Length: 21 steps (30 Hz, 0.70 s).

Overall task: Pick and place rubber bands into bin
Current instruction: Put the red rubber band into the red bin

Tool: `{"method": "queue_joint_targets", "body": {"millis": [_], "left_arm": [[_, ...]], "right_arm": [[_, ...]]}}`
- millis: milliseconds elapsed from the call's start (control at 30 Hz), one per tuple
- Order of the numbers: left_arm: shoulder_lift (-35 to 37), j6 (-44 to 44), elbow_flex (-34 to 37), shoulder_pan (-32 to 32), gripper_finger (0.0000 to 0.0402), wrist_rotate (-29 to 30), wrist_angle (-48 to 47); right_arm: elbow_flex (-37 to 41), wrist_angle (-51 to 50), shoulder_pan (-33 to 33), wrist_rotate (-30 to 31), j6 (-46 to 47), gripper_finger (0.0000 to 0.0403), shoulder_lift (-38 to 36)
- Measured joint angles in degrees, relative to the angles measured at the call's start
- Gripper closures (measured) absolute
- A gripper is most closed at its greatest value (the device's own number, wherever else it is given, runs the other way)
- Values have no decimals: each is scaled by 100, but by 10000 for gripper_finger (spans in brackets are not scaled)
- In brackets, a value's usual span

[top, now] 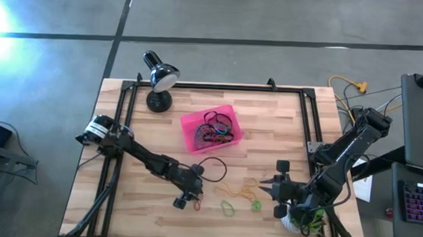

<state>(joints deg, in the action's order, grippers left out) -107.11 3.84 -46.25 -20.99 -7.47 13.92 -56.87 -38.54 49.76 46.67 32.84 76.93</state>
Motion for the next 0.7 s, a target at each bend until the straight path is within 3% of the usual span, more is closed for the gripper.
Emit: {"method": "queue_joint_targets", "body": {"millis": [300,400,567,700], "left_arm": [[-11,336,87,4,282,-140,-338],[-11,334,91,7,309,-129,-346],[-15,325,99,2,388,-255,-359],[-16,310,99,0,397,-251,-334]], "right_arm": [[-1,0,0,-1,0,345,0],[-1,0,0,-1,0,346,0],[-1,4,0,-1,0,346,0],[-1,4,0,-1,0,346,0]]}}
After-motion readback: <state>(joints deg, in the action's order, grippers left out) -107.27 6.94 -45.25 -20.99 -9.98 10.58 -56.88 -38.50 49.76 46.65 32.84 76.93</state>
